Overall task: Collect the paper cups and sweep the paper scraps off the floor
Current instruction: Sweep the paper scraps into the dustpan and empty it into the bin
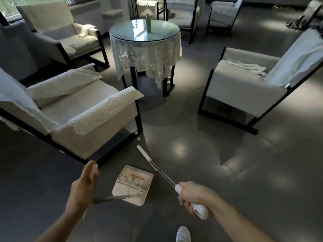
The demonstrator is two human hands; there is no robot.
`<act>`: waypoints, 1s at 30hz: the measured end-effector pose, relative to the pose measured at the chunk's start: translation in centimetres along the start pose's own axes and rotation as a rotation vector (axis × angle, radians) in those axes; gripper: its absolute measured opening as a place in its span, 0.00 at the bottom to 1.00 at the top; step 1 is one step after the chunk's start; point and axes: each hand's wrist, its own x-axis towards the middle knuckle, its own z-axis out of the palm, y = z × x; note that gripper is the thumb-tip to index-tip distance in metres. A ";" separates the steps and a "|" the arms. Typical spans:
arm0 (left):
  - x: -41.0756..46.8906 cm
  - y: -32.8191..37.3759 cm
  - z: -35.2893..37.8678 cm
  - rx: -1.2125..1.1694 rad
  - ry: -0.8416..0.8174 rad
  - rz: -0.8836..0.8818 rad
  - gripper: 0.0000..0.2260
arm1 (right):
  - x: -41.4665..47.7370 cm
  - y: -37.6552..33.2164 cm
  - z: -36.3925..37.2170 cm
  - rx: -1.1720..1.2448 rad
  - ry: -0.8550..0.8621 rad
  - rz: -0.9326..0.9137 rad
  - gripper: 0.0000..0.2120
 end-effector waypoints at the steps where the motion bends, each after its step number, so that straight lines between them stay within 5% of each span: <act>1: 0.7 1.3 1.1 -0.022 0.016 -0.003 0.13 | 0.6 -0.5 -1.7 -0.089 0.026 -0.025 0.22; 12: 8.2 8.2 10.0 -0.144 0.095 -0.086 0.14 | 8.8 -10.2 -15.8 -0.480 0.129 -0.077 0.08; 30: 31.5 19.7 18.9 -0.041 0.021 0.032 0.12 | 22.6 -25.4 -29.9 -0.175 0.103 0.035 0.09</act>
